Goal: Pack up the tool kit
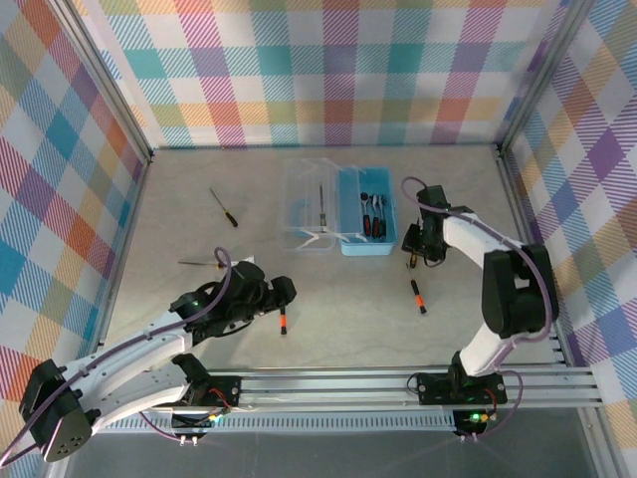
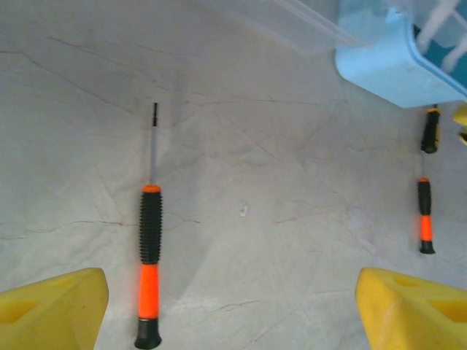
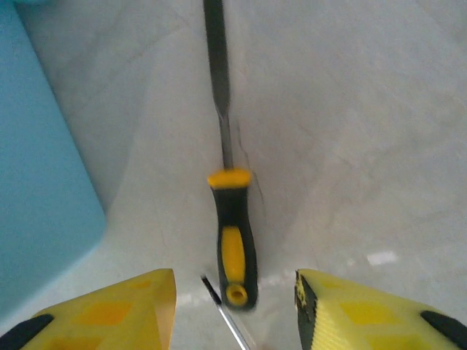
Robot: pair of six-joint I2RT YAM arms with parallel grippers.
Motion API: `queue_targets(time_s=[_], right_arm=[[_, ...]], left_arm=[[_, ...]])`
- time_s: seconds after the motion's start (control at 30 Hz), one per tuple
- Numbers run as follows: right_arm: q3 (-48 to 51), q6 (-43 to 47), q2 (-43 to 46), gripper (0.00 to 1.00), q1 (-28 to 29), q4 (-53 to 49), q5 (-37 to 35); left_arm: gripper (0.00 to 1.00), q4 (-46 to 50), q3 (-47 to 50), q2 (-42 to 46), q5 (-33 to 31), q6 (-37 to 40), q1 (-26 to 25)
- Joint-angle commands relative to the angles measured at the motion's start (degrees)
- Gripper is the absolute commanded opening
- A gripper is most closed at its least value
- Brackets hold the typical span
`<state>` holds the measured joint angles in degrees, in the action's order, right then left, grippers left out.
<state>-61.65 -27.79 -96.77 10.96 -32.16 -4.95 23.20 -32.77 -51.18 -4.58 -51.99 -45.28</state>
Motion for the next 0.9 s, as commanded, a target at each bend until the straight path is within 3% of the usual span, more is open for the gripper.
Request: queue_targets(time_s=[0.0,0.27,0.47,0.87], right_arm=[[-3.19,0.44,-2.11,0.44,-0.45,-0.62,0.12],[-1.34,-0.77,-4.04,0.41,-0.85,0.29,-2.21],[-0.76,-1.06,-5.26,0.32,-1.7,1.21,-0.94],[0.01,-0.29,-6.06,0.3,-2.17,2.1,3.51]], left_arm=[[0.88,0.98,-2.14,2.34,-3.13,0.58,-0.55],[0.9,5.62,-1.54,7.43,-5.74,-0.22,-0.57],[0.91,6.36,-3.23,6.25,-5.62,-0.07,-0.56],[0.9,8.46,-5.37,4.83,-4.27,0.21,-0.51]])
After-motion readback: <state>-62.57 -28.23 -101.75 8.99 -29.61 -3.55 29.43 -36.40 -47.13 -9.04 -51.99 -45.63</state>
